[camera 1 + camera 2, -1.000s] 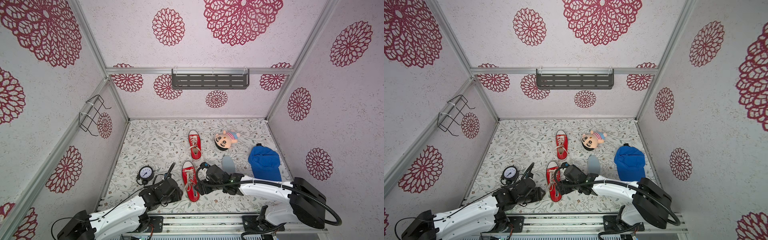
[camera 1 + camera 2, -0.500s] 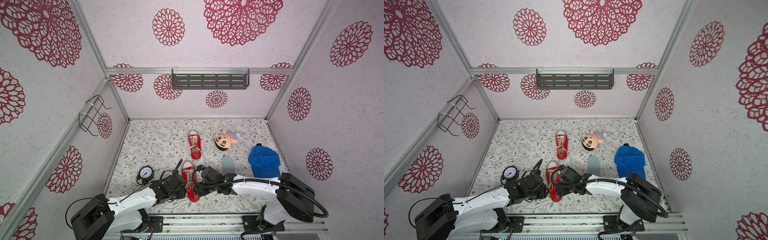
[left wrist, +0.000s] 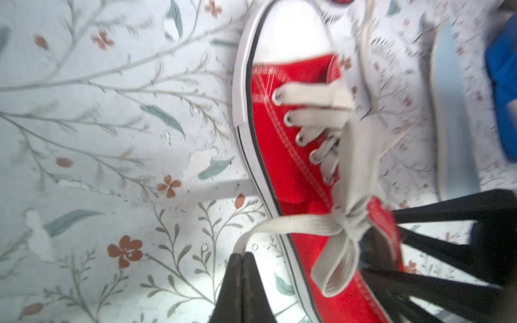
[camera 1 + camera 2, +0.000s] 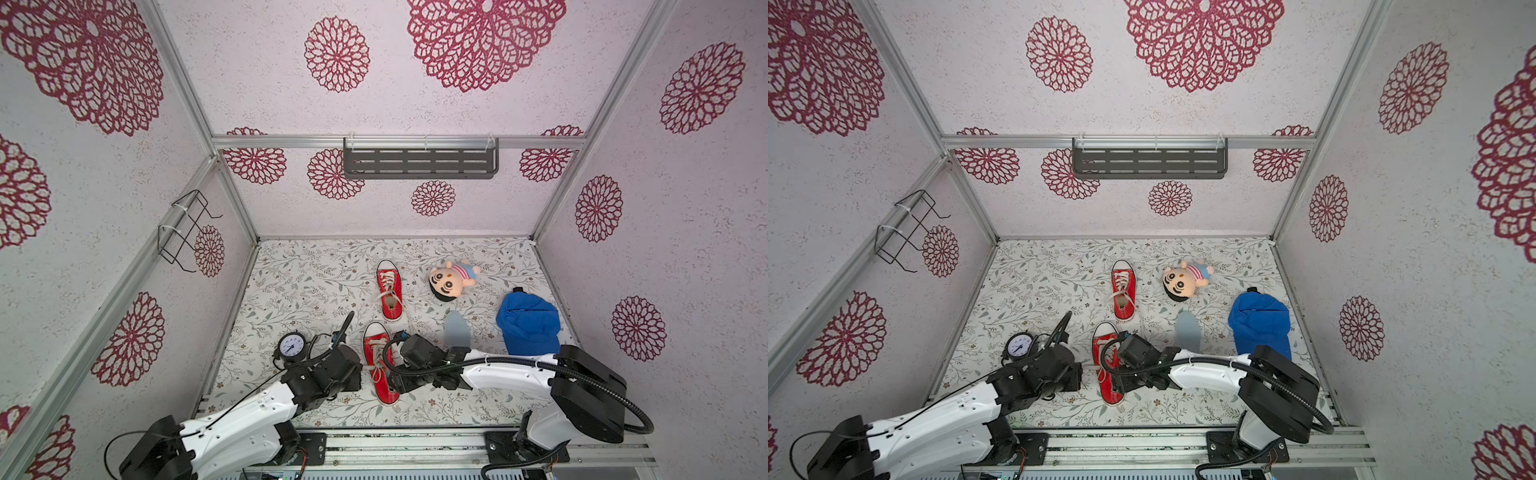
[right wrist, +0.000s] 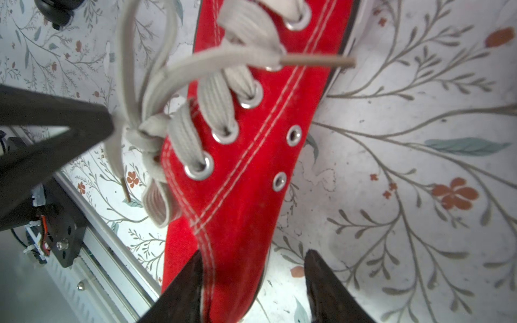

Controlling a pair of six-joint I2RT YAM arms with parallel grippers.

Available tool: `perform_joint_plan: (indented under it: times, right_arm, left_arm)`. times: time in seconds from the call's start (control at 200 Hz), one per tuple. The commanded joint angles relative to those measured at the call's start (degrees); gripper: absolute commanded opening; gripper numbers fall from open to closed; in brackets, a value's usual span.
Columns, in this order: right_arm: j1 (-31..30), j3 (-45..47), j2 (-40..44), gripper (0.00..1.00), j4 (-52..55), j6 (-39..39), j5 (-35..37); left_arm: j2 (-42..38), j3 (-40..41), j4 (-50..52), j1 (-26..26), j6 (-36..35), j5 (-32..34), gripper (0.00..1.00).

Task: Remove the insole from the shoe
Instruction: Untie the shoelace on the shoe.

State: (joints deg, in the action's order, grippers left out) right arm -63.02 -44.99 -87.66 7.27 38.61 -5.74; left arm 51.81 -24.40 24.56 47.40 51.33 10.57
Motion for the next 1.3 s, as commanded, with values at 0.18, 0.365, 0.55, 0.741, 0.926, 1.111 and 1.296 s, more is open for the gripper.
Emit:
perform_joint_plan:
  times: [0.18, 0.365, 0.55, 0.741, 0.926, 1.111, 1.296]
  right_arm:
    - [-0.78, -1.21, -0.81, 0.56, 0.57, 0.95, 1.63]
    - [-0.87, -0.86, -1.54, 0.52, 1.79, 1.79, 1.7]
    - [-1.22, -0.55, -1.07, 0.51, 3.03, 2.34, 2.46]
    - [-1.22, -0.12, 0.14, 0.51, 2.05, 2.86, 3.72]
    - [-1.22, -0.48, -0.65, 0.51, 2.14, 2.64, 3.38]
    - [-1.22, -1.17, -1.63, 0.51, 2.22, 2.1, 3.51]
    - [-1.22, -1.69, -1.91, 0.51, 2.74, 2.06, 3.7]
  left_arm:
    - [-11.15, -1.68, 4.44, -7.89, -3.69, -2.27, 0.0]
    - [-13.13, -5.47, 1.2, -14.48, -7.68, -5.28, 0.0]
    - [-4.84, -13.92, 3.19, -23.15, -15.15, -16.75, 0.0]
    - [-5.13, -6.74, 6.56, -19.92, -7.29, -19.99, 0.14]
    - [-11.84, -1.57, 15.2, -5.24, 3.9, -10.82, 0.45]
    - [-6.83, 0.03, 12.63, 5.22, 9.15, -7.29, 0.53]
    - [8.41, -5.14, 10.42, 6.82, 2.22, -3.8, 0.59]
